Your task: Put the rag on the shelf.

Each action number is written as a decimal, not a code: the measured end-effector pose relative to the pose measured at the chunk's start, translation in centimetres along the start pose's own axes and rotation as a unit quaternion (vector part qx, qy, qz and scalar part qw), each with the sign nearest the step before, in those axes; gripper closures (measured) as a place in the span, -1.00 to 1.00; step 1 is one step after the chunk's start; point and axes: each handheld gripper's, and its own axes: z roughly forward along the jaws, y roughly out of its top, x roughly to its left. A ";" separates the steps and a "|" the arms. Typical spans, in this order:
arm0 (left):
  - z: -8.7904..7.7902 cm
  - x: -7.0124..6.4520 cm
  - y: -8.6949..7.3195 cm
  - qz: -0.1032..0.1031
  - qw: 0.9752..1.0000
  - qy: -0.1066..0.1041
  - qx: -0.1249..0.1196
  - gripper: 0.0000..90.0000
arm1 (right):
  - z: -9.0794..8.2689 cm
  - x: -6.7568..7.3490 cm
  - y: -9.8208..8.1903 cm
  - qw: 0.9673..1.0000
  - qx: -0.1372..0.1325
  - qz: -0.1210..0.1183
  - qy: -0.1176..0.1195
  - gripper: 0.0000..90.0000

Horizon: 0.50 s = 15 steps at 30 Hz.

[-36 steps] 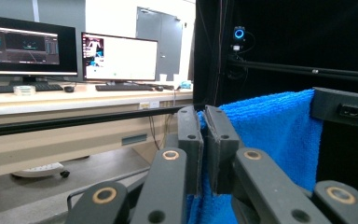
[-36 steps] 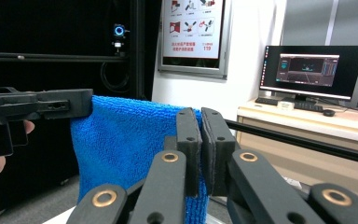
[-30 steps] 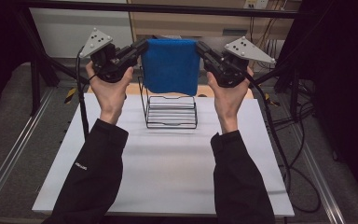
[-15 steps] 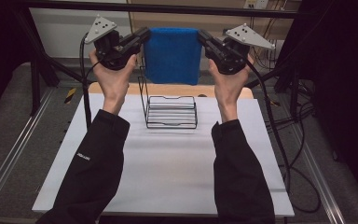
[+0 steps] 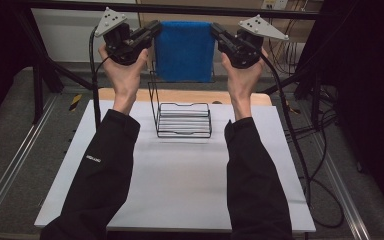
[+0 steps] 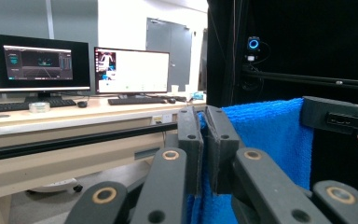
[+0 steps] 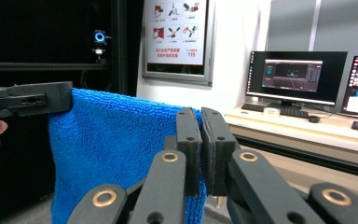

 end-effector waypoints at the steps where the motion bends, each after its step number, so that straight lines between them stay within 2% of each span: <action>1: 0.1 0.1 -0.1 -0.001 1.000 0.000 0.000 0.89 | 0.2 -0.1 0.0 1.000 0.000 -0.001 -0.001 0.93; 11: 1.3 1.1 -1.0 0.006 1.000 0.007 0.007 0.89 | 1.4 -0.6 -0.7 1.000 0.011 -0.003 -0.006 0.93; 15: 1.6 1.6 -1.4 0.007 1.000 0.005 0.014 0.89 | 1.9 -0.8 -1.1 1.000 0.018 -0.011 -0.005 0.93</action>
